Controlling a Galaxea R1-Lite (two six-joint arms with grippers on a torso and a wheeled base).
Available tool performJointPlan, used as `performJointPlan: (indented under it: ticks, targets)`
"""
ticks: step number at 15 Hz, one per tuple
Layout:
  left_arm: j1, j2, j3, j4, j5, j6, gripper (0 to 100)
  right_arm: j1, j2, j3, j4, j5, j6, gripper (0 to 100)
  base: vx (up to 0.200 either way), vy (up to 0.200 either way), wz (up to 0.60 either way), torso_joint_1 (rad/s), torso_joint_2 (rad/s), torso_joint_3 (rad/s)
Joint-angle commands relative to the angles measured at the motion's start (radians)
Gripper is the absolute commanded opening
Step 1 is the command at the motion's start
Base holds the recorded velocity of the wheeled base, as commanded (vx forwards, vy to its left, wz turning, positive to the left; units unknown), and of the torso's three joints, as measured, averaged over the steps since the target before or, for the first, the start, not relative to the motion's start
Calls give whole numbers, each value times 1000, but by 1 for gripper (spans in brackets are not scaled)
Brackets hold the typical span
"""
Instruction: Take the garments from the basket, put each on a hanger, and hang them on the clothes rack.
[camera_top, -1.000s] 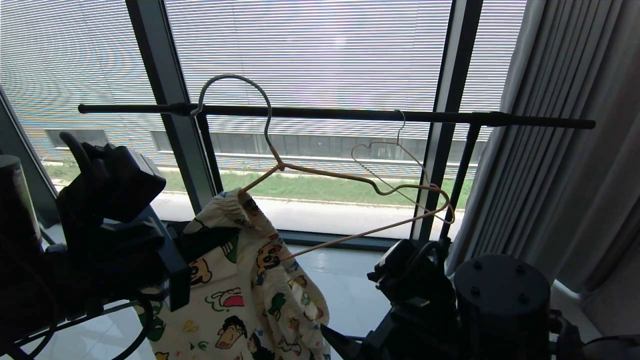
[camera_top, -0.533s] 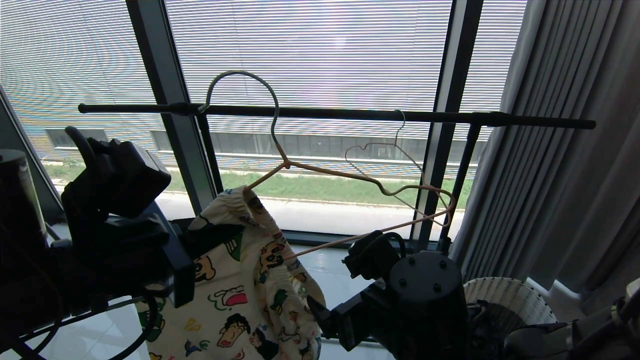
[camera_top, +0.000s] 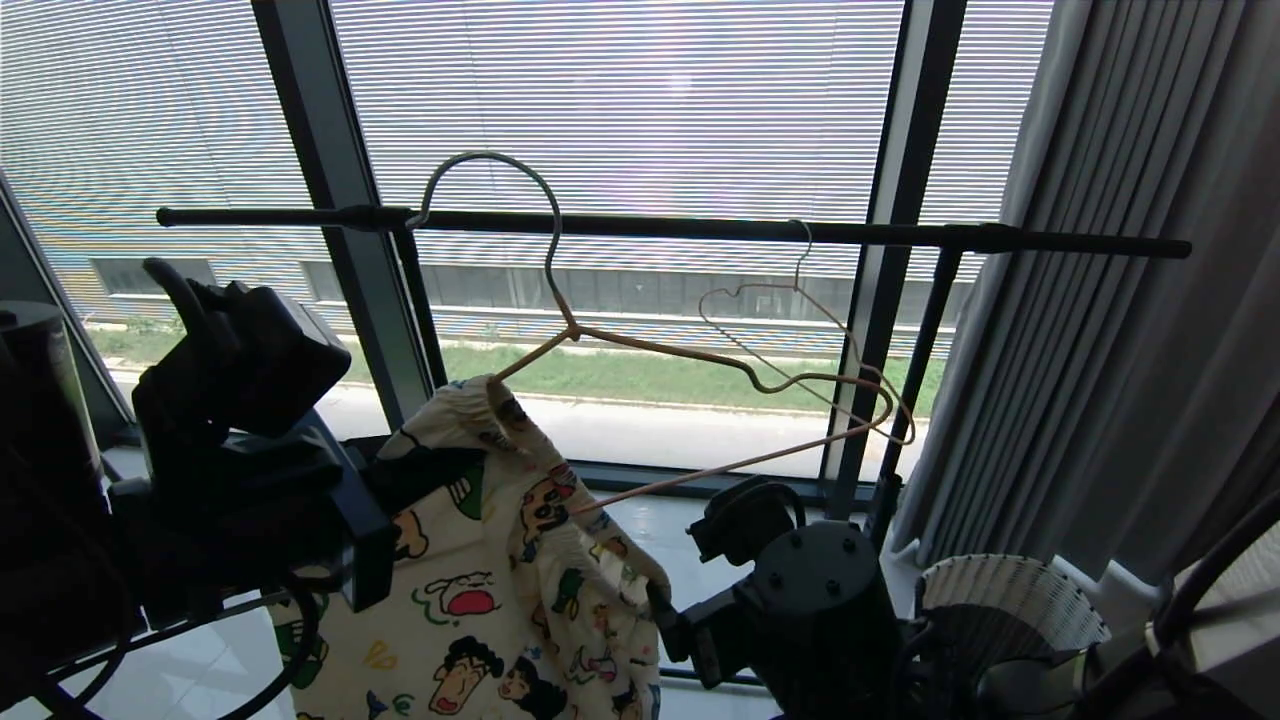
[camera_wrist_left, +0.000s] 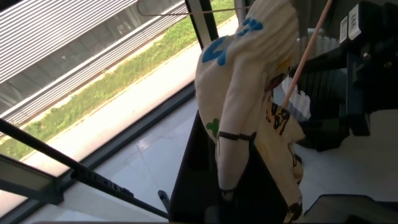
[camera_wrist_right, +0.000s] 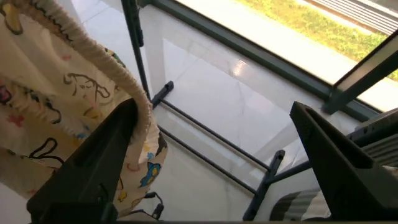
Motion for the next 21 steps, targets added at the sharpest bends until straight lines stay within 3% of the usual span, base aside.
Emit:
performJointPlan:
  ticks: [1,5,14,19,21]
  targets:
    - [8,9,1,0,8,10,0,-40,4,3,1,-22,-27,100,0,0,0,0,0,0]
    - [72,22,3,0,13,62,0,-130,-4,-1,-2,-35,-87,100,0,0,0,0,0,0]
    - [81,14,77,-103,31,65,0,-255,-28,-1,-41,-34,-153,100,0,0,0,0,0,0]
    - [101,-6,78,-105,28,70,0,-279,-33,-1,-48,-32,-172,100,0,0,0,0,0,0]
    - [147,-15,101,-105,-7,125,0,-285,-33,-1,-48,-29,-173,100,0,0,0,0,0,0]
